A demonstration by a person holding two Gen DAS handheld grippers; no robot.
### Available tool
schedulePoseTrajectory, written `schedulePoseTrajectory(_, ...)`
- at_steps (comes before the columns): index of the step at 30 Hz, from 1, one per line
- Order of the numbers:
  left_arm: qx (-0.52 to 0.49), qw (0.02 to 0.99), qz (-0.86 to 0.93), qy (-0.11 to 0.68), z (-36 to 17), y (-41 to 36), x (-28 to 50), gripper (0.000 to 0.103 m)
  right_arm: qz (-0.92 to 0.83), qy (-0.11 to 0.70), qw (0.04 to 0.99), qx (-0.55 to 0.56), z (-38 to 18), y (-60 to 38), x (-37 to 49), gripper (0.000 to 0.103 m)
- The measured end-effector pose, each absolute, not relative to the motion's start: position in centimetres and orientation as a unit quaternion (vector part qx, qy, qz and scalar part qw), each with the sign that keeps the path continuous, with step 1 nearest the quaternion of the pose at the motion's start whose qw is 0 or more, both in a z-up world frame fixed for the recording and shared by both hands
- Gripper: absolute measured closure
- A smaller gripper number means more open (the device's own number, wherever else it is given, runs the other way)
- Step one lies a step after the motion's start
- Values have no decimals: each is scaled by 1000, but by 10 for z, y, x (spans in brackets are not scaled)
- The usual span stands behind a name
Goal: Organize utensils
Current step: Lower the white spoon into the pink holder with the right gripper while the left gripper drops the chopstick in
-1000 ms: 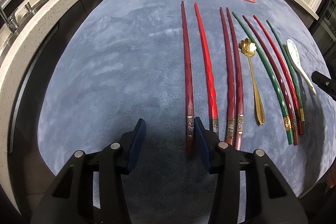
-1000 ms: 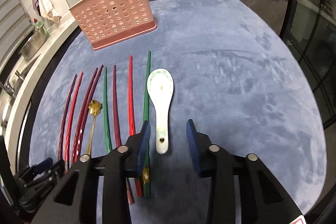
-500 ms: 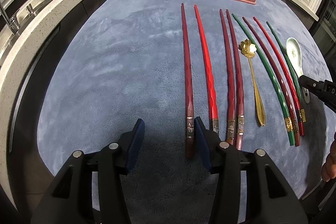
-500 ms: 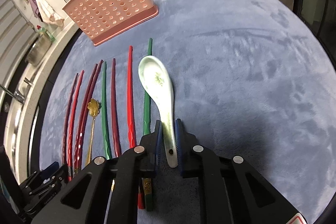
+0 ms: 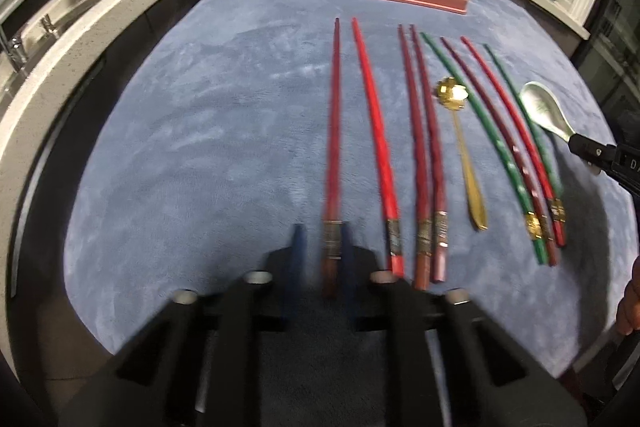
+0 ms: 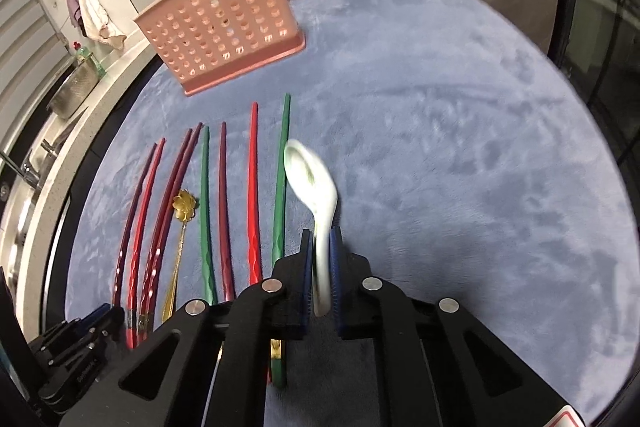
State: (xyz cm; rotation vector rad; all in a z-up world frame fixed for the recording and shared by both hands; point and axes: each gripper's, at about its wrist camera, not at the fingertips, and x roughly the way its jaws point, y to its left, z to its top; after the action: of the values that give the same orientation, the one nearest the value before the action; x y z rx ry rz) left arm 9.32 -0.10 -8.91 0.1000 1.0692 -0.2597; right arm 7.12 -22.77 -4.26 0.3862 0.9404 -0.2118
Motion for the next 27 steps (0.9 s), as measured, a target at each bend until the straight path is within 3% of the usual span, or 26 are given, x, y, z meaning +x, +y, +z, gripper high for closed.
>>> schedulePoseTrajectory(11,25,867,-126,482,-47,11,81,96,-121,421,882,174,-5,-228,47,96)
schedulePoseTrajectory(27,7,921,-107,373,80,26,148,96,-100,368,910,160,58,-234,75,96)
